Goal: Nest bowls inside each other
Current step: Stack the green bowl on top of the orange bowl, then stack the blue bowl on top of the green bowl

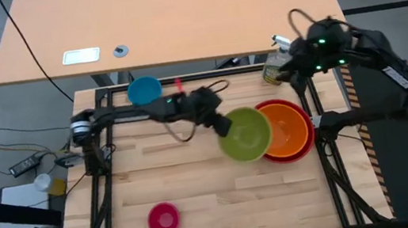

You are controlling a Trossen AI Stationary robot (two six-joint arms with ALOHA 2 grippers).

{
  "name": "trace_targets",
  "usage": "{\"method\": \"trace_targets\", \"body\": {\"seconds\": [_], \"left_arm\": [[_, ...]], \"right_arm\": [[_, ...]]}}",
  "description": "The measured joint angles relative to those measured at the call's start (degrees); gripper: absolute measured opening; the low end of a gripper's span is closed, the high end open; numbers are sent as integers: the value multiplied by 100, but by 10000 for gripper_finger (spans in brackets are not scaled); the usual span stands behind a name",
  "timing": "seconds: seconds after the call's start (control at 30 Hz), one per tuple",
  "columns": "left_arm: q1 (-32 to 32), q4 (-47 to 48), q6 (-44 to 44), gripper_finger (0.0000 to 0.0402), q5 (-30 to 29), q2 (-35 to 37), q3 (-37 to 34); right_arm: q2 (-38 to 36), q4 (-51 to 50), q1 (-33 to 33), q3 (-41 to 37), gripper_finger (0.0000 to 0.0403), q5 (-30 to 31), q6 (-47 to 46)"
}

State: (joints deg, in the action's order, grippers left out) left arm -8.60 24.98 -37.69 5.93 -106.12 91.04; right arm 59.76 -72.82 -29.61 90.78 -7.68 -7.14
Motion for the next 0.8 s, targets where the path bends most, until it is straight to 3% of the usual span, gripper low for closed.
{"method": "trace_targets", "body": {"seconds": [0.2,0.4,0.5,0.67,0.8], "left_arm": [[-254,502,538,19,250,-1362,1875],[-282,507,738,33,297,-2341,3069],[-247,477,872,78,318,-2600,3345],[-191,498,1157,186,339,-2657,3347],[-265,1087,1216,245,334,-2558,3340]], "right_arm": [[-516,283,-2,0,193,40,-373],[-628,377,-2,0,193,63,-496],[-602,376,-2,0,193,63,-496],[-567,378,-2,-2,193,63,-482],[-561,376,-2,-2,193,87,-435]]}}
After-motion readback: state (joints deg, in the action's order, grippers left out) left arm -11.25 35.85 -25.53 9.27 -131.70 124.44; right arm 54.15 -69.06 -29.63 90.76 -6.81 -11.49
